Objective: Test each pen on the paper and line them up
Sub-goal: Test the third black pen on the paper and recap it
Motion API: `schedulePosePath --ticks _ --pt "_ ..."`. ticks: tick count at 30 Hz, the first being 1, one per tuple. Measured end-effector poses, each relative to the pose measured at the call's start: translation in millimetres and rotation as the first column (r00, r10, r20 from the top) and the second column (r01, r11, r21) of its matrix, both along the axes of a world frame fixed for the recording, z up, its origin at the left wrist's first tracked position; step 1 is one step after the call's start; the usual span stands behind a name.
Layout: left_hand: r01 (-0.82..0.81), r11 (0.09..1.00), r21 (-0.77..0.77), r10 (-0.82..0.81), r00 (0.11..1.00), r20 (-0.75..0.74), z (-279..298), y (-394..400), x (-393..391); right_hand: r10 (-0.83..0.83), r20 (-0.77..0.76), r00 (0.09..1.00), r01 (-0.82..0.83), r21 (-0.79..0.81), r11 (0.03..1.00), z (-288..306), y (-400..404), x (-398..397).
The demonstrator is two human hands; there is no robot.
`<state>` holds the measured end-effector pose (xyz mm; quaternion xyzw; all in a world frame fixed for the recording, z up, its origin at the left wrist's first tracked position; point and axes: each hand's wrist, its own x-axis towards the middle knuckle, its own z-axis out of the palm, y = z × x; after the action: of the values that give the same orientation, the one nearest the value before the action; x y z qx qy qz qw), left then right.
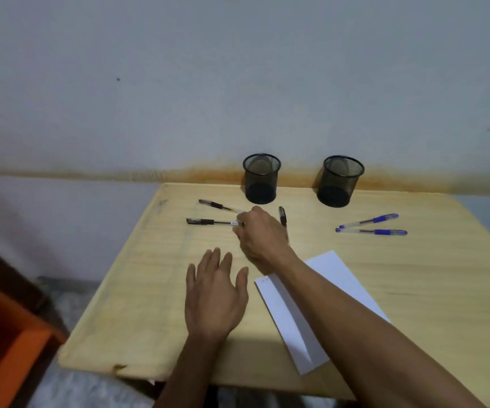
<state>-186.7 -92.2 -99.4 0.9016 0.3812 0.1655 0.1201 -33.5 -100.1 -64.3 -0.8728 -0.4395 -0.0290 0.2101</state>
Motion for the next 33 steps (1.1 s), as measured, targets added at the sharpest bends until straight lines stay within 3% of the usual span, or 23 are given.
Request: schedulePosePath --ticks 8,11,13,15,17,20,23,26,33 --pt "0.001 1.000 -0.013 0.000 1.000 0.026 -4.5 2.5 -1.8 -0.033 0.038 0.999 0.029 0.085 0.996 -0.4 -2.6 -1.7" --pt "-0.007 0.999 -0.031 0.010 0.995 0.097 -4.6 1.4 -4.4 -0.071 -0.183 0.981 0.105 0.184 0.977 11.8 -26.6 -3.3" --pt "-0.030 0.999 -0.044 0.040 0.972 0.231 -0.8 -1.2 -7.3 -0.037 -0.362 0.931 0.156 0.307 0.939 22.0 -54.2 -6.3" --pt "-0.057 0.998 -0.024 0.062 0.933 0.356 6.0 -4.7 -10.4 0.016 -0.442 0.897 0.181 0.400 0.898 34.4 -89.1 -14.1" --pt "0.010 0.998 0.065 -0.035 0.916 0.401 12.1 -8.5 -11.8 0.041 -0.476 0.878 0.190 0.427 0.884 43.7 -123.9 -22.0" --pt "0.173 0.953 0.250 -0.255 0.901 0.350 18.3 -18.7 -10.5 0.078 -0.545 0.835 0.201 0.434 0.878 53.0 -166.8 -30.0" --pt "0.251 0.915 0.317 -0.362 0.858 0.365 26.0 -36.7 -5.6 0.169 -0.669 0.723 0.323 0.545 0.773 58.5 -196.7 -29.5" --pt "0.358 0.902 0.242 -0.429 0.811 0.398 37.2 -59.6 6.4 0.195 -0.749 0.633 0.456 0.565 0.688 55.5 -210.9 -27.1" --pt "0.458 0.888 -0.035 -0.393 0.798 0.457 57.1 -91.9 19.4 0.155 -0.746 0.647 0.378 0.491 0.785 37.6 -230.2 -21.8"
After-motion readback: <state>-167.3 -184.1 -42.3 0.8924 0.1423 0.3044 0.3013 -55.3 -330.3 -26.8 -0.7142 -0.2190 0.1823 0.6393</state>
